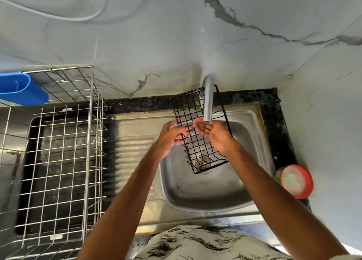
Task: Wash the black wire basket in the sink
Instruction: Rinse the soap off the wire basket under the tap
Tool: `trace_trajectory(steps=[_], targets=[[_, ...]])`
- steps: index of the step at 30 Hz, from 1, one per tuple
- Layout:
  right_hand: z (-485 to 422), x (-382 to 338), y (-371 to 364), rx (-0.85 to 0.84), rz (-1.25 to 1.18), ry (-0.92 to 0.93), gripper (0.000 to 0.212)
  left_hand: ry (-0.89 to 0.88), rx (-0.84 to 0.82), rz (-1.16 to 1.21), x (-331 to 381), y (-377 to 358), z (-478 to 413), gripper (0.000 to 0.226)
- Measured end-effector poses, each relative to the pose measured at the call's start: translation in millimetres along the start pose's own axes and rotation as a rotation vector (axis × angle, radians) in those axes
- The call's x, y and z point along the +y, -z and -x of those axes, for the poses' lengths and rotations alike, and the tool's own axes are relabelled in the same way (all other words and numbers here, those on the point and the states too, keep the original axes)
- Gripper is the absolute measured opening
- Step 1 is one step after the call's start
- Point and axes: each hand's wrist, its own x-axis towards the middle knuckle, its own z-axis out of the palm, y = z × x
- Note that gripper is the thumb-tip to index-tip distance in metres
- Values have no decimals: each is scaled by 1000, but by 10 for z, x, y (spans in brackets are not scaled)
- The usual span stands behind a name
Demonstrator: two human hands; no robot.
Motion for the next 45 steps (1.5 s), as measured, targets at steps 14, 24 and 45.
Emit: trace_trajectory(steps=[14, 24, 45], targets=[[-27, 92, -19, -116, 250, -115, 39, -36, 0, -27, 23, -18, 64, 96], [94, 106, 79, -99, 905, -184, 55, -50, 26, -20, 35, -78, 117, 92], [-48, 188, 17, 201, 950, 250, 21, -51, 115, 15, 69, 52, 232, 69]])
